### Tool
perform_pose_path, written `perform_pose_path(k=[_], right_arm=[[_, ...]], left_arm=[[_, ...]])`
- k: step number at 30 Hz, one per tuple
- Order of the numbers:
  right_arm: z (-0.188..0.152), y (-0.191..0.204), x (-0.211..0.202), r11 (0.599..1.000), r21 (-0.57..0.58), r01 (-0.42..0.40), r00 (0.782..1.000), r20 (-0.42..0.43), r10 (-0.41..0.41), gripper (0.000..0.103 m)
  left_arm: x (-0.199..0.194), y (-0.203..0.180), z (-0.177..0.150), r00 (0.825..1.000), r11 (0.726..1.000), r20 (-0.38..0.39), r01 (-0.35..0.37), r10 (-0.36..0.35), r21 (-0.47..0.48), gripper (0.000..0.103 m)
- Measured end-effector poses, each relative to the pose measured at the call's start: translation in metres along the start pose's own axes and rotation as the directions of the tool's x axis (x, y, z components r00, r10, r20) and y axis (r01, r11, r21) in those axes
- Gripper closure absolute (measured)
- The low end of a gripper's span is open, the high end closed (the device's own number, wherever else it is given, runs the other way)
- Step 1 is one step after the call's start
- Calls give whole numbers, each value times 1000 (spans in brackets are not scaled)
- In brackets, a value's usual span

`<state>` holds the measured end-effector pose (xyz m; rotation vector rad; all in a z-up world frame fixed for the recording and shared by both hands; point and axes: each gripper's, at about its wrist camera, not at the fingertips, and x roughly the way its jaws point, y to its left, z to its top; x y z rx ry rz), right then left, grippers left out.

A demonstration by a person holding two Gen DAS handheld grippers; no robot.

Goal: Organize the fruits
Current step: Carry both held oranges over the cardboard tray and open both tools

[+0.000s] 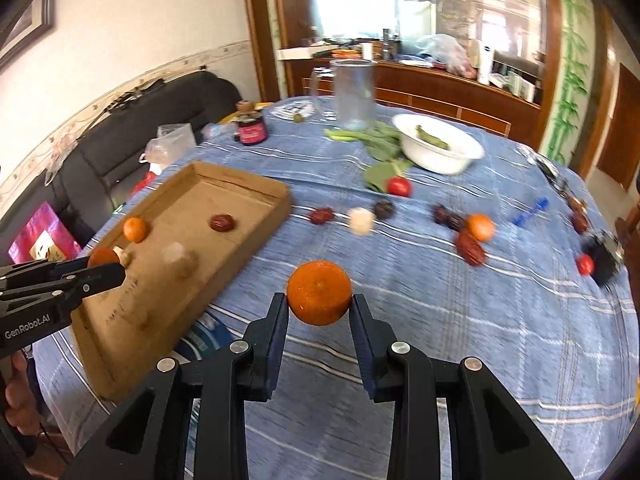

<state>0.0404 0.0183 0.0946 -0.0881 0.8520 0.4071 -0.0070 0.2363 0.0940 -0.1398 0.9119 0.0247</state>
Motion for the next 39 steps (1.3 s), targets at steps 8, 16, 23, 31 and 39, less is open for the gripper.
perform_pose_path(k=[8,16,23,31,39], right_arm=[[35,36,33,997,-41,-64,998,-13,63,69],[70,59,75,993,-48,-108,993,-47,106,68],[89,81,124,989,-95,-111,991,-85,103,68],[95,83,163,989,-82,-121,984,-143,108,68],[92,82,178,990,-95,-107,982,-168,90,68]], left_arm=[[8,48,20,998,996,5,-69,69,-50,74],[37,70,49,993,991,-9,-118,118,-63,74],[77,68,66,991,990,-44,-131,129,-55,74],[112,70,73,986,988,-78,-150,147,-29,74],[138,76,72,981,988,-129,-150,143,-46,74]])
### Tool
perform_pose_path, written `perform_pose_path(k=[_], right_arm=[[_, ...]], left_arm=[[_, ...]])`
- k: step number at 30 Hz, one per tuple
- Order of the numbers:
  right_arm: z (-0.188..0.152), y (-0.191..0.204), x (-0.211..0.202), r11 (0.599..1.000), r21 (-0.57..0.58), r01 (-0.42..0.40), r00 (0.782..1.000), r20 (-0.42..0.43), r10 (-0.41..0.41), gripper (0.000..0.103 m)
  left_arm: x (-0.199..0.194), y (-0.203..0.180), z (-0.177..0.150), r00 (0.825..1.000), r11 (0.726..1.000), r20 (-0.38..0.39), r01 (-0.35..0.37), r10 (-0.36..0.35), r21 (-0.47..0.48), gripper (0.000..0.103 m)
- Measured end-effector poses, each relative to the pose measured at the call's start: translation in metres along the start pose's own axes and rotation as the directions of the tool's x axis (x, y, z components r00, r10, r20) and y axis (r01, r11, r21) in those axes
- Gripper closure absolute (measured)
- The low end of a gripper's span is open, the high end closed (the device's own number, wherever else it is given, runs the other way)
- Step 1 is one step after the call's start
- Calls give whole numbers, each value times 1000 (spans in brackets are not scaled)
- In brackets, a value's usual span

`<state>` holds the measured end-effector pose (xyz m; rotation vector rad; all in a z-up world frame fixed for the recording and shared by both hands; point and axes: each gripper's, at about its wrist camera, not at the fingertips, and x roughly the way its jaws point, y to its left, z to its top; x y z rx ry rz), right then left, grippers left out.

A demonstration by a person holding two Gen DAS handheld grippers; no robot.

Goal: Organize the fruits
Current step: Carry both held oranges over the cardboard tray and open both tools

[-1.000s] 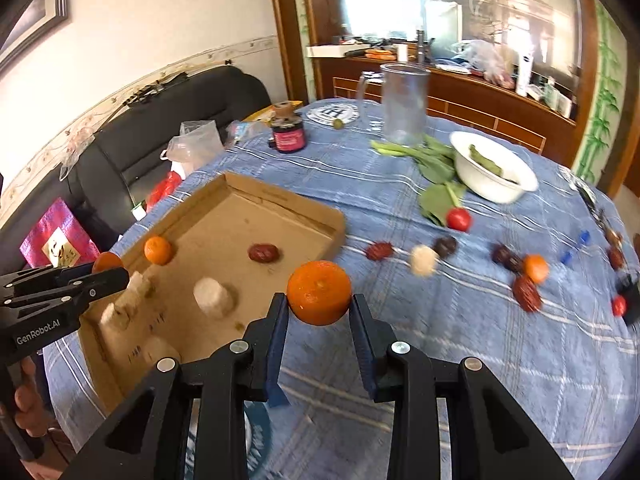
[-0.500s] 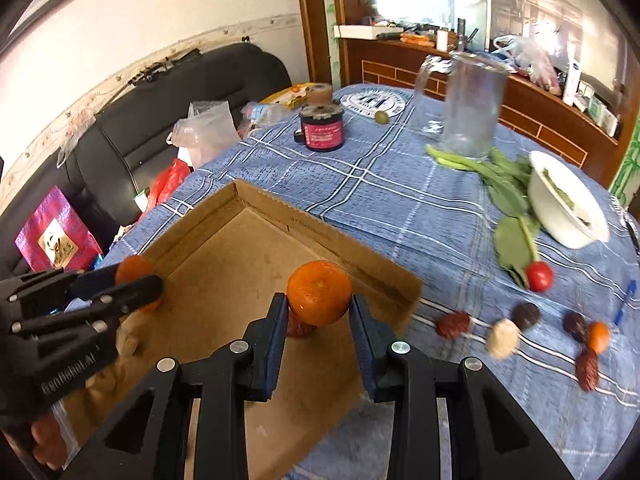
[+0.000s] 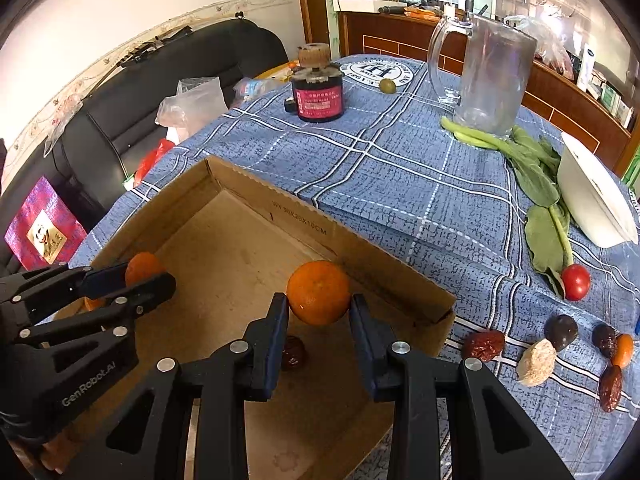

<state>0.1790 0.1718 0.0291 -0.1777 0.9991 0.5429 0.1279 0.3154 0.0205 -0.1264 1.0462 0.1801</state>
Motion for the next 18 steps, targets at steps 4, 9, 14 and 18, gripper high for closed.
perform_pose_path(k=[4,9,14,18], right_arm=[[-1,-3,2,1000,5,10,1000,0,-10,68],[-2,0,2,1000,-12,21,1000,-10,-21,68],[-6,-3,-7,1000,4,29,1000,-5,-29,67],[-9,-8,-20,999,25,24,1000,6,-24,67]], left_arm=[[1,-1,0,1000,1000,7,-5,5,1,74],[0,2,-2,1000,1000,-1,3,-3,-4,72],[-11,1,-8,1000,1000,16,-7,6,10,67],[-21,-1,-17,999,1000,29,-19,18,18,61]])
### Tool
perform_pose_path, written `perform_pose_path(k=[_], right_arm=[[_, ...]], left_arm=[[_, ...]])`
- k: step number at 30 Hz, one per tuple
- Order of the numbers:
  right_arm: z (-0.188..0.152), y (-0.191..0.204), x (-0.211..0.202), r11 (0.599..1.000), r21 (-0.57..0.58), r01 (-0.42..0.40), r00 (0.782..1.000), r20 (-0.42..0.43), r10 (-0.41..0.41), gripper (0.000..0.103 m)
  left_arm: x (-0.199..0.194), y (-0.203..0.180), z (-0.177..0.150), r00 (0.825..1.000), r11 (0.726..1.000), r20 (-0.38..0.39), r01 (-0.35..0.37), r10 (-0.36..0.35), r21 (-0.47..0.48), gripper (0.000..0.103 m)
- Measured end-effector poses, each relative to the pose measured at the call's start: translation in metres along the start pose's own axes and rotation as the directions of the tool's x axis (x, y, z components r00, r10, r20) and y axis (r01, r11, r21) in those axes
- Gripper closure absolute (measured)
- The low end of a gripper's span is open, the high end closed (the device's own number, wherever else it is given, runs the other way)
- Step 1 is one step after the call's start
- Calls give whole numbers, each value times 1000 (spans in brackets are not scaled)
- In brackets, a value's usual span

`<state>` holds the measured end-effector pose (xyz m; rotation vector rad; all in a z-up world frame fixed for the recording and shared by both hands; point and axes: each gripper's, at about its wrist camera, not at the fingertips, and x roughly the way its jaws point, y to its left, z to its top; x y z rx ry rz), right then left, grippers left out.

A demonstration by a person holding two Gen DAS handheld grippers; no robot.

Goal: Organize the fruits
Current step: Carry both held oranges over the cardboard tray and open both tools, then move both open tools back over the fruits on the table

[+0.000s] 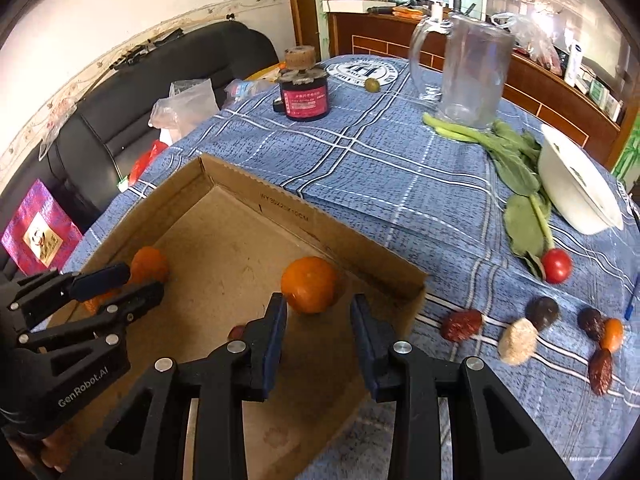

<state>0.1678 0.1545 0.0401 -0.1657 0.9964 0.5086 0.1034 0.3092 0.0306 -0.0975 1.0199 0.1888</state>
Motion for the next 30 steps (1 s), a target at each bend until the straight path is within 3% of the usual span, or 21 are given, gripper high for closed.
perform_pose_path(k=[5,10,14,18,21,30], right_arm=[[-8,-3,-27,1000,10,-4,999,40,4,64],[-22,-4,-61,1000,9,3,996,91,-4,47],[-39,-8,-86,1000,6,10,993,119,-10,42],[-59,-17,-109,999,5,39,988,148,-39,28],[-75,-30,-125,999,22,47,986,157,-50,27],[-121,-83,-161,991,95,98,981,158,-112,27]], left_arm=[[-21,-4,-13,999,999,44,-32,32,-1,54],[-45,-9,-23,996,999,79,-35,36,-14,47],[-64,-16,-34,992,999,116,-38,42,-30,37],[-85,-31,-49,988,999,152,-24,30,-45,32],[-100,-44,-58,983,999,184,2,8,-54,24],[-120,-106,-72,978,999,206,37,-40,17,24]])
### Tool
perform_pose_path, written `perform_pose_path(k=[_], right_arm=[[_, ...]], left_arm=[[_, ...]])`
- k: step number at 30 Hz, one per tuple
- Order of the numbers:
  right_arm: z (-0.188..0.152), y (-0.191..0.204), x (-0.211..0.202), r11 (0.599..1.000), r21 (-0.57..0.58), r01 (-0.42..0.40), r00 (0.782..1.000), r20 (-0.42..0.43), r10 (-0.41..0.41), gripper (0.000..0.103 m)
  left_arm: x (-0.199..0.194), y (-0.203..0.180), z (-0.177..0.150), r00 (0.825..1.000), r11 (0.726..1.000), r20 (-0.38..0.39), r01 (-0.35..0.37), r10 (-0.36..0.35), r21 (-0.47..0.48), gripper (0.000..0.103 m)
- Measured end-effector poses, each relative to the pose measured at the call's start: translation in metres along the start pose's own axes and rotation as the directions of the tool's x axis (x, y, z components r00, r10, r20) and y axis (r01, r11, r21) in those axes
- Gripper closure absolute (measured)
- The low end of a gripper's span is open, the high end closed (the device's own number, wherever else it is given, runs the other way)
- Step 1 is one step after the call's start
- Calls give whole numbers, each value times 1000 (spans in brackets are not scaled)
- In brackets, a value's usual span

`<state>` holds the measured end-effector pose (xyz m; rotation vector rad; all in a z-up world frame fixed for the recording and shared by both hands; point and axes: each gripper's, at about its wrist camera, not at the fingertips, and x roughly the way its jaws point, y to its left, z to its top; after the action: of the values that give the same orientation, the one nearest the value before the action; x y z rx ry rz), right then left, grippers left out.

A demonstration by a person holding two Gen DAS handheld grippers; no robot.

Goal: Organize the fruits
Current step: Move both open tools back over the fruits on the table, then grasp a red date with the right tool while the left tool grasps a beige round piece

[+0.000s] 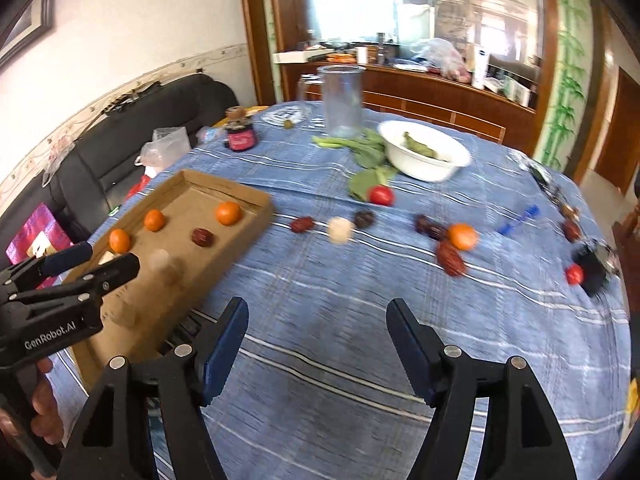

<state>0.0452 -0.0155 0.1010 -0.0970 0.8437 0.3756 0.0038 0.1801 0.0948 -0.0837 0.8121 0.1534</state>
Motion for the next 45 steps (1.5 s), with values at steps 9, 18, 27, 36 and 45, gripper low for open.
perform_pose_path(k=[9,18,27,36,45], right_arm=[[-24,-82,-8,994,88,70,997,-40,-67,27],[5,-140,45,990,124,68,996,-67,-60,27],[28,-134,123,998,59,6,991,-137,2,71],[16,-161,92,993,112,-41,996,-73,49,73],[5,-172,79,997,78,-21,998,-56,26,73]], left_arm=[[11,-58,-12,997,997,-73,41,-36,62,24],[38,-86,-11,987,996,-156,54,-42,74,24],[72,-104,17,982,995,-191,25,-6,95,24],[140,-131,58,965,997,-255,75,-64,34,24],[182,-150,65,963,996,-265,66,-46,65,50]])
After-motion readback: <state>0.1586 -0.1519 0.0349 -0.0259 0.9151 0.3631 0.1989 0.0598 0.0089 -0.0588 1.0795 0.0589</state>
